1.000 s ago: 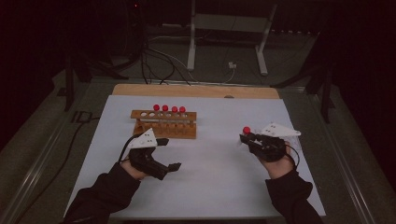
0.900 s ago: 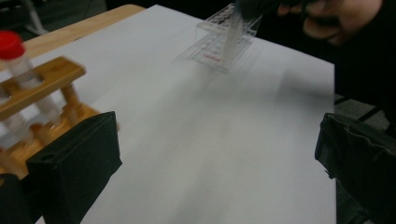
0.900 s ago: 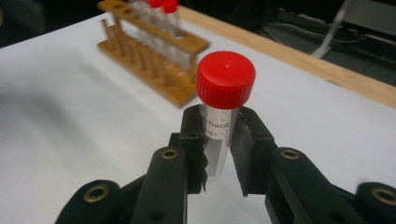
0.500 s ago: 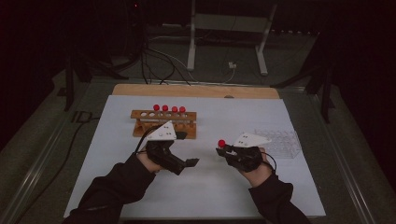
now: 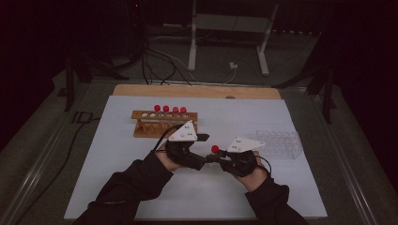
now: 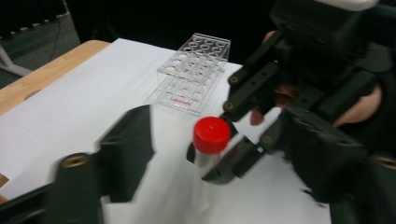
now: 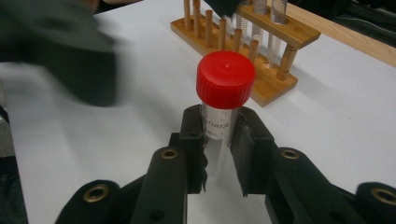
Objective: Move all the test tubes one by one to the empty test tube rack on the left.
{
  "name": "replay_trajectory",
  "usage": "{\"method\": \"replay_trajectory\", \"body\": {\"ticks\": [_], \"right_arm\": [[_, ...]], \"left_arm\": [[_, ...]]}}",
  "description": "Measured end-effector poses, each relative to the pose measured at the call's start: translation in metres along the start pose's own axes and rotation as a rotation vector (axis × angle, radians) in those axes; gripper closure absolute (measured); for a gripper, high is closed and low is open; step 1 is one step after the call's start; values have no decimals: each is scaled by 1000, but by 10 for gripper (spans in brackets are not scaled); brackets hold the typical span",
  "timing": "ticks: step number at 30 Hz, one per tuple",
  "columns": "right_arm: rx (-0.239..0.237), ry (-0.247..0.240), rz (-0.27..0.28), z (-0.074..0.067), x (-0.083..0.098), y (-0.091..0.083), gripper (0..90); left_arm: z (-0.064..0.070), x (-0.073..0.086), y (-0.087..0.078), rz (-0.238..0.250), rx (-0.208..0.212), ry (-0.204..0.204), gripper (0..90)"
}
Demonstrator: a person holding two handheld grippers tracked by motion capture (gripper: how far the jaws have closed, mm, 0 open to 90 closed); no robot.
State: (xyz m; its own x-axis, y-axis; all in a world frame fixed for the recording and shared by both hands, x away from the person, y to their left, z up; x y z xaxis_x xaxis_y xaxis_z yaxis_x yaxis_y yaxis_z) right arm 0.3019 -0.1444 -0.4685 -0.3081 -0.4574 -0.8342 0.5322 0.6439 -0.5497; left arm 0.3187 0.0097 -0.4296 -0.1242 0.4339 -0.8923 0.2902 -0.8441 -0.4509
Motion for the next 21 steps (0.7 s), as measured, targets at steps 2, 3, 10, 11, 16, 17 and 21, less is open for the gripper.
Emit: {"method": "replay_trajectory", "body": {"ticks": [2, 3, 10, 11, 16, 17, 21], "right_arm": [[-1, -5, 3, -1, -1, 0, 752], [-1, -4, 3, -1, -1, -1, 751], [-2, -8, 6, -2, -2, -2, 752], [0, -9, 5, -2, -2, -2, 752], [7, -5, 7, 0, -1, -1, 751], [9, -5, 9, 0, -1, -2, 750], [13, 1, 20, 0, -3, -3, 657]], "left_arm": [[-1, 0, 4, -7, -14, 9, 363], [-1, 1, 5, -11, -21, 15, 406], [-1, 4, 12, -29, -27, 35, 602], [0, 4, 13, -29, -18, 33, 640], [0, 4, 14, -30, -19, 50, 713], [0, 3, 13, -28, -19, 53, 715], [-3, 2, 9, -17, -27, 42, 716]]}}
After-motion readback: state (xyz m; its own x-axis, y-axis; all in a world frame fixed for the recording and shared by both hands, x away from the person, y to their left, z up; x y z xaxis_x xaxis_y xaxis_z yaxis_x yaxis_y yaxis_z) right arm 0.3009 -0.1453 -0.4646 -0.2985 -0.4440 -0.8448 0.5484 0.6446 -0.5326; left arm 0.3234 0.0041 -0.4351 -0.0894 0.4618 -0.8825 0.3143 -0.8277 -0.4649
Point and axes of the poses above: each handheld gripper's, and its own axes: y roughly forward along the jaws, x roughly out of its underside, z roughly to its right, the point moved 4 cm from there along y, roughly forward along the jaws, and after that the axes turned 2 degrees about -z, right-handed, at the moved point
